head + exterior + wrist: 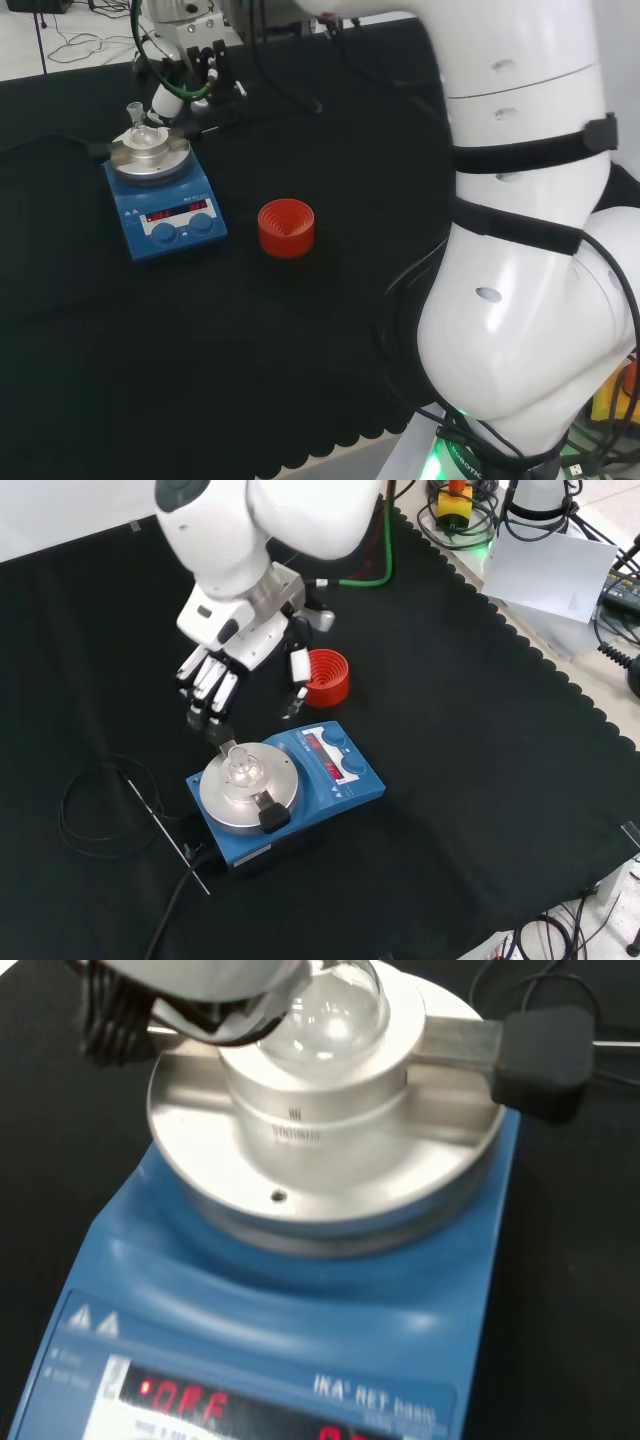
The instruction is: Turn on the heater.
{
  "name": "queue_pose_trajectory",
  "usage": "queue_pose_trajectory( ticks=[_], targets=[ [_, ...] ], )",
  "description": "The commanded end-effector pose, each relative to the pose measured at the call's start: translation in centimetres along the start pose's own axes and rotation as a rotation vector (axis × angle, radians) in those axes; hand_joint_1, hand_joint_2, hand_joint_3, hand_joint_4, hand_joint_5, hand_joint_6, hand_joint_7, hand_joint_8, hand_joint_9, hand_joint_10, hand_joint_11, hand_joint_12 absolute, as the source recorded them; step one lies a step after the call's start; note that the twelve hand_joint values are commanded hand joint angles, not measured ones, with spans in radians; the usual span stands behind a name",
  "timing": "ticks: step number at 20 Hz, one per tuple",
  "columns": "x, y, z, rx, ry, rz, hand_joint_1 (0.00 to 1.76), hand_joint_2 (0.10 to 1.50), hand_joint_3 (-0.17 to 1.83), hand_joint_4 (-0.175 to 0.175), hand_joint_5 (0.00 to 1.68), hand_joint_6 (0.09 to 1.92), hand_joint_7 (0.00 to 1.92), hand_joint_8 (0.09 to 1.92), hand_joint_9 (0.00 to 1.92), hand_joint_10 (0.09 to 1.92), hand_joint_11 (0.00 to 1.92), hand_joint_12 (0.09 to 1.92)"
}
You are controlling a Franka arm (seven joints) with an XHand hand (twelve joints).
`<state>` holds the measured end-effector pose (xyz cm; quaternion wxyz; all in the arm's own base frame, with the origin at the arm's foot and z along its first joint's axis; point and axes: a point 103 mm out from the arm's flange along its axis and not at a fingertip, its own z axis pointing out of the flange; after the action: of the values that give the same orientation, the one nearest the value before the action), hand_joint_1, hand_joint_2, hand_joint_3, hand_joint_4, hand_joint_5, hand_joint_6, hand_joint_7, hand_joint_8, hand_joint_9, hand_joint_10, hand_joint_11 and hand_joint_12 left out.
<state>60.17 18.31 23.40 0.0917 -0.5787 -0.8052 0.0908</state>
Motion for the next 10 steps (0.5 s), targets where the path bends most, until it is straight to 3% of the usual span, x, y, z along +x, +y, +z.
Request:
queue_pose_trajectory(
  ticks=[1, 7, 10],
  targets=[
    [-0.1, -7.6, -1.4, -0.082, -0.016, 0.051, 0.89, 0.61, 0.6, -0.042, 0.4, 0.35, 0.09, 0.68, 0.33, 0.73, 0.0, 1.44],
    [0.7, -12.9, 0.1, -0.072, -0.022, 0.054, 0.88, 0.62, 0.6, -0.042, 0.41, 0.35, 0.1, 0.68, 0.34, 0.74, 0.0, 1.45],
    [1.0, -15.3, 1.5, -0.035, -0.022, 0.051, 0.91, 0.63, 0.61, -0.042, 0.42, 0.32, 0.17, 0.7, 0.43, 0.72, 0.12, 1.42]
  ],
)
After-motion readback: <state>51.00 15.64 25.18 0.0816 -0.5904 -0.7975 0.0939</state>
